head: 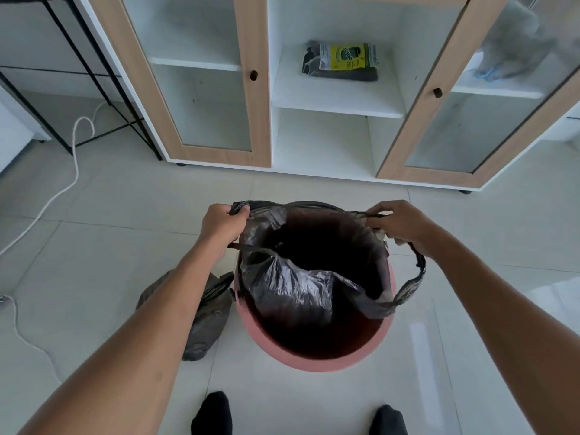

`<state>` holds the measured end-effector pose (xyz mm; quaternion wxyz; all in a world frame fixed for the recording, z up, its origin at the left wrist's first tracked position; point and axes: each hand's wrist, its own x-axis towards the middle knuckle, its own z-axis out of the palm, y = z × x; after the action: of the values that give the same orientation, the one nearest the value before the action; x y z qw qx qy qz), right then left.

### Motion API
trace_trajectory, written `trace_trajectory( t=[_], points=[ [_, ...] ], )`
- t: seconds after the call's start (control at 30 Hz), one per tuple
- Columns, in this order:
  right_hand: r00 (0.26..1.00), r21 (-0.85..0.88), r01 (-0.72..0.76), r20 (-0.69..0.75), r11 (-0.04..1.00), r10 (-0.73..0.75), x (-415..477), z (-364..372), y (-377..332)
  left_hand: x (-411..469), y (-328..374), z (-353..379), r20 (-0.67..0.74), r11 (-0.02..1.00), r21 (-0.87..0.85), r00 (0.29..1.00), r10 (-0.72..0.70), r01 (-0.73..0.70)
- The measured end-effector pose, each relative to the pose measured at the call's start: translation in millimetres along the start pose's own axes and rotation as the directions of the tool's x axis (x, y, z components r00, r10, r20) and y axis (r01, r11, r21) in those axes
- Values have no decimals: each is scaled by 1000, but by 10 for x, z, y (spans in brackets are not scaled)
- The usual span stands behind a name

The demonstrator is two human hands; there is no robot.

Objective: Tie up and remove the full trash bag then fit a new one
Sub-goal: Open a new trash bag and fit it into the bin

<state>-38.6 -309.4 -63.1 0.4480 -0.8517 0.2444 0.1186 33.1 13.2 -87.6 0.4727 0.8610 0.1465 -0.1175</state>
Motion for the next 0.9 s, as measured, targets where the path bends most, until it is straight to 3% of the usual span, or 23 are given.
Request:
trace_trajectory(
  t=[0.13,0.33,0.47,0.57,0.67,0.77,0.9],
  points=[
    [997,109,-61,43,992,56,249,80,120,232,-127,149,-37,999,5,998,-47,47],
    [990,151,-105,-82,983,118,622,208,137,487,-122,343,-111,999,-31,993,-38,35],
    [982,172,-129,-118,977,151,769,252,115,631,-71,365,-93,989,-2,985,-148,148],
    [979,155,-193,-28,969,200,785,231,224,616,-131,316,56,970,24,968,-245,244],
    [943,9,-313,126,950,309,637,107,405,549,-357,137,282,929,5,891,-355,369],
    [906,236,-403,240,884,349,498,-50,670,476,-594,-68,459,861,-61,780,-425,506],
    [882,485,-453,364,748,298,265,-103,823,387,-706,-261,463,879,37,772,-436,475]
  ],
)
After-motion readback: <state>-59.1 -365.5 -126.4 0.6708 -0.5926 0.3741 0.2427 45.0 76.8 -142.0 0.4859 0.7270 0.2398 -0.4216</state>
